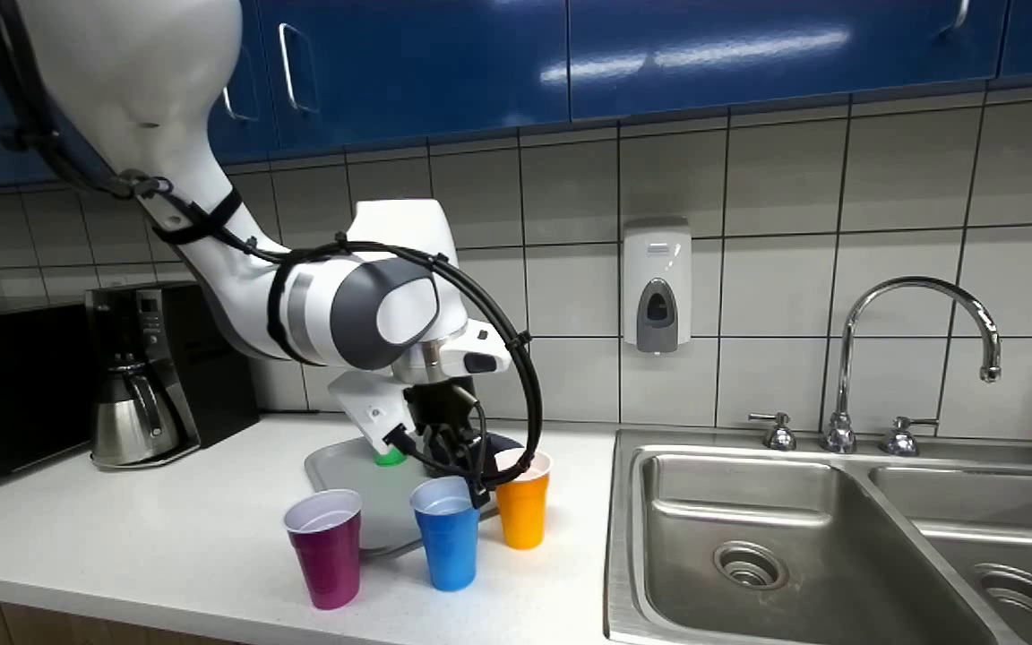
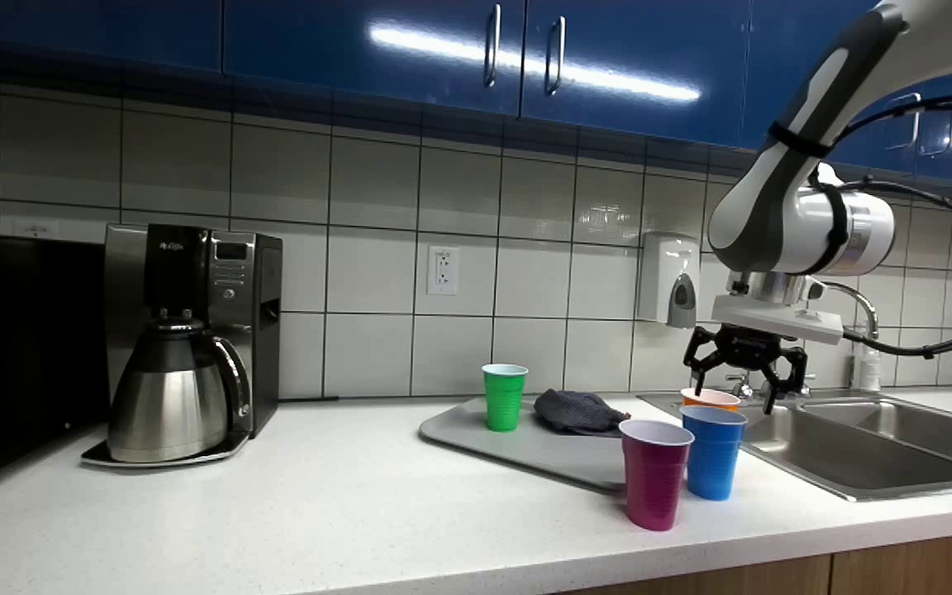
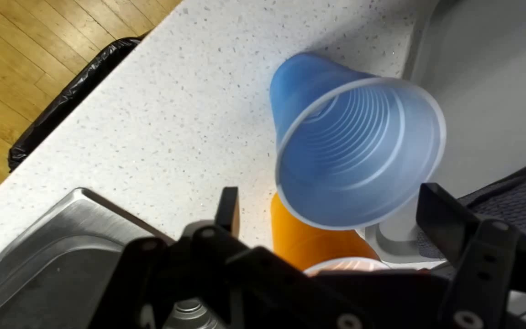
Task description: Shift all the cups to the counter
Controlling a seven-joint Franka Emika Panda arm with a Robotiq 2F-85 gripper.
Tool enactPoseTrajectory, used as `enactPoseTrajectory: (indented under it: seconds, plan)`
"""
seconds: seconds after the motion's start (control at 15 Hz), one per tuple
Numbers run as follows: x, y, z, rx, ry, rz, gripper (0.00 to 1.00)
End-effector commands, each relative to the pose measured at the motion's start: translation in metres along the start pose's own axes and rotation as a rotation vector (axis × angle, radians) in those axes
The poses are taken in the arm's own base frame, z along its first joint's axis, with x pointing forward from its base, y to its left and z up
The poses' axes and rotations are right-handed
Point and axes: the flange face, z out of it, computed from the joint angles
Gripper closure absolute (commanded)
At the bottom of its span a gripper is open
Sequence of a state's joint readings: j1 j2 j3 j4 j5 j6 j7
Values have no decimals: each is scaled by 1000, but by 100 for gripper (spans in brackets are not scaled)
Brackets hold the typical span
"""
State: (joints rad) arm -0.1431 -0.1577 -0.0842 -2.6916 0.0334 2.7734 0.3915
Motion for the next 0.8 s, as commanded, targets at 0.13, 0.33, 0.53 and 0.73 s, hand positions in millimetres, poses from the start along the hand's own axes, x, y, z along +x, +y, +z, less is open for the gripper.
enactPoseTrajectory:
  seconds: [0.13, 0.33, 0.53, 0.73]
  plan:
    - [7, -28, -19, 21, -1, -26, 0]
    - [11, -49, -25, 37, 9, -62, 0]
    - [15, -71, -32, 60, 24, -105, 0]
    - [21, -95, -35, 84, 39, -135, 0]
